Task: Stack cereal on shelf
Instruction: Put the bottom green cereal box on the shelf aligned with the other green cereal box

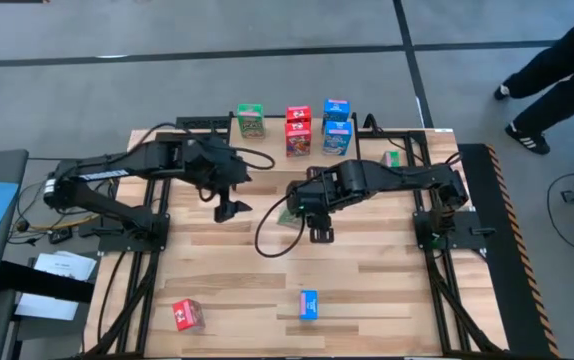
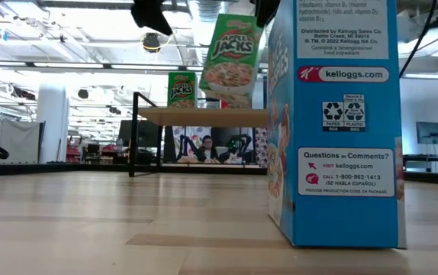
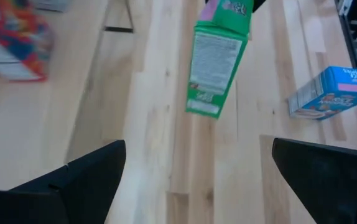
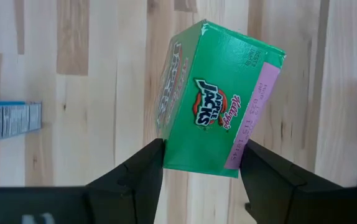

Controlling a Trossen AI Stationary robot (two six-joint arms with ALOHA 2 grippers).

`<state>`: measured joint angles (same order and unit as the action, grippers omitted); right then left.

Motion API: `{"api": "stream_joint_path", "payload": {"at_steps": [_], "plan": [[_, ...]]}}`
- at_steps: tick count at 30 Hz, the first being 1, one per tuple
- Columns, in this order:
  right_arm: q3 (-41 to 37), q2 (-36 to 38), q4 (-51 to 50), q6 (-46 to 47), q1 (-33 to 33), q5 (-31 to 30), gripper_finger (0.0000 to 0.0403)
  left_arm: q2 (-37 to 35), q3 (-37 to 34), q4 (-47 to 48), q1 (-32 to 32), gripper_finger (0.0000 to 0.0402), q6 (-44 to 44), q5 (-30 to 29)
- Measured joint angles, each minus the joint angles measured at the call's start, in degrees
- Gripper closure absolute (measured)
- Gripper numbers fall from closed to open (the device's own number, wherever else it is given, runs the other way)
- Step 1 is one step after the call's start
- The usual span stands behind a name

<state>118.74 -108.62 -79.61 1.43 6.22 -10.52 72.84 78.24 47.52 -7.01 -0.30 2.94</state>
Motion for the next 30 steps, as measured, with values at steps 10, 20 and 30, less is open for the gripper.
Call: {"api": "stream_joint_path", "payload": {"at_steps": [10, 20, 30], "plan": [[0.0, 0.0, 2.5, -0.6, 0.0, 0.1, 0.0188, 6.3, 0.0, -6.1, 1.5, 0.0010, 3.9, 2.7], [0.0, 0.0, 5.1, -2.9, 0.0, 0.1, 0.0188, 9.2, 0.0, -12.1, 1.5, 0.0010, 5.7, 4.7], [0.0, 0.0, 9.4, -3.6, 0.0, 0.1, 0.0188, 9.4, 0.0, -12.5, 1.5, 0.0034, 5.7, 4.8]]}}
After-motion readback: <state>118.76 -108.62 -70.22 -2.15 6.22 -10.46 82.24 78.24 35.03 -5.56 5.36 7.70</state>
